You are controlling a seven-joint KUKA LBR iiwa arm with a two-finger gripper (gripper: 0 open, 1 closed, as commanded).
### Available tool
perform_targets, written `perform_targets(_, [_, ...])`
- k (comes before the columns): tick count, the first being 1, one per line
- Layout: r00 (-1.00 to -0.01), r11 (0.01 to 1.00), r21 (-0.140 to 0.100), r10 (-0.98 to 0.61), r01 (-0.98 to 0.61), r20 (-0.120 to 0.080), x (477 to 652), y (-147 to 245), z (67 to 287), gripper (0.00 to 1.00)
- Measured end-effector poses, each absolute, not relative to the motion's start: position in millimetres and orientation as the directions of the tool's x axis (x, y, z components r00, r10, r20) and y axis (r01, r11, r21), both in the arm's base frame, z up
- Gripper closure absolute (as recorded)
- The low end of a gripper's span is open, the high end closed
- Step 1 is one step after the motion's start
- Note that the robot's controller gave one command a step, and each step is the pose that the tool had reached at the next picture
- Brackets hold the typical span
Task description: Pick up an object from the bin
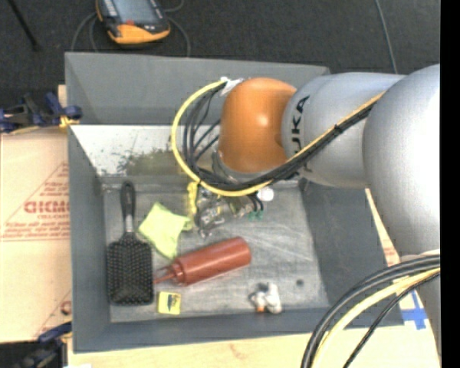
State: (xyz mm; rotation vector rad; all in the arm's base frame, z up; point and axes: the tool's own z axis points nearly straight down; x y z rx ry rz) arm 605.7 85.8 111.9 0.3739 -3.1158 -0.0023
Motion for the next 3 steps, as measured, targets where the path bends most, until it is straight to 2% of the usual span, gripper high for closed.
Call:
perform_targets(1, [-0.951, 0.951, -0.002, -0.31, -0.31, -0.008, 615.9, 82, 224, 0.0])
perform_targets(2, [-0.951, 0.951, -0.001, -0.31, -0.31, -0.005, 615.0, 82, 222, 0.0])
perform_targets(3, [-0.923, 0.923, -0.001, -0.384, -0.384, -0.009, 610.8, 82, 74, 1.0])
